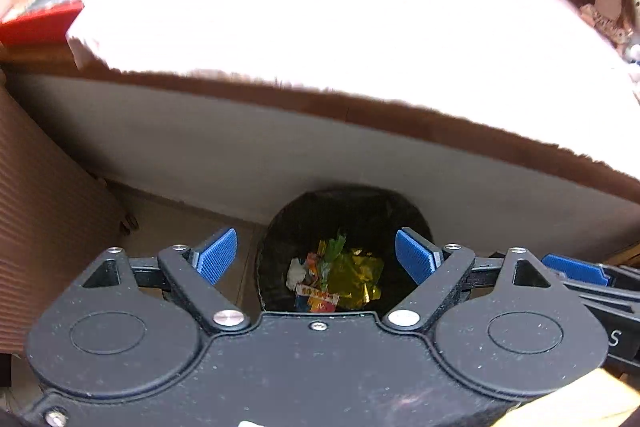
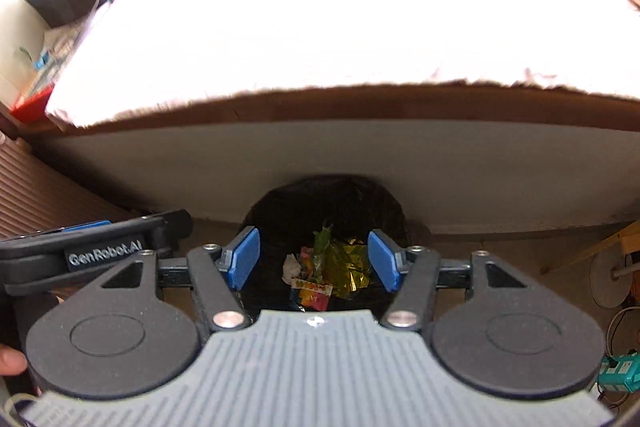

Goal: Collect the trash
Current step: 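Open both grippers to drop the wrappers into the bin, then raise both open grippers and move them back over the bed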

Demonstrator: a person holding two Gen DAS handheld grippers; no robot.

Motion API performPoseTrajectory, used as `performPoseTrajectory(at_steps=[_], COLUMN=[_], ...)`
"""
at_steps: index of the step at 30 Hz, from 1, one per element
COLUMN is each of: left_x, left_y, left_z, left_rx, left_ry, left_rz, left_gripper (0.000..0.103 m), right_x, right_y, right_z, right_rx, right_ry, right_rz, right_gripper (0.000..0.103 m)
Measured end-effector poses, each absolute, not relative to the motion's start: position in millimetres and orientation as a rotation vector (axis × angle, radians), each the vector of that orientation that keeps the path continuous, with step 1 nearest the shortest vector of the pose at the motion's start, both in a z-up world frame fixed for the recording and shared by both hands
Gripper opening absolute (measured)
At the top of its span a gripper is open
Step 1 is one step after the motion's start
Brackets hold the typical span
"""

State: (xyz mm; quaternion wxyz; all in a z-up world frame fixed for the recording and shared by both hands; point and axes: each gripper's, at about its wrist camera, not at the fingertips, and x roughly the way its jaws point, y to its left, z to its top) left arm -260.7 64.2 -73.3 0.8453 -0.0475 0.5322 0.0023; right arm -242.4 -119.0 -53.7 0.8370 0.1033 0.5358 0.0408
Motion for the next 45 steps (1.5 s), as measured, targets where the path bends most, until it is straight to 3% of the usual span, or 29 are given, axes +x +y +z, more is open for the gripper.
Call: performPoseTrajectory(at_steps=[14,36,45], left_x=[-254,-113,-41], left_y=[53,67,48], left_z=[0,61,77], left_rx=[-0.062,-0.054,-0.074], left_ry=[1.037,0.809,0.711], left_rz=[-0.084,-0.21,-0.124], left_gripper=[0.088,0.089,0.088], right_x=[-246,-152,-74], right_y=[-135,-152,-174], right_z=[9,86,102], right_rx=[0.271,0.237,0.211], right_ry=[1.025,0.755,0.682], right_rz=[0.054,-0.129,-0.071], right_gripper=[0.079,0.082,0.084])
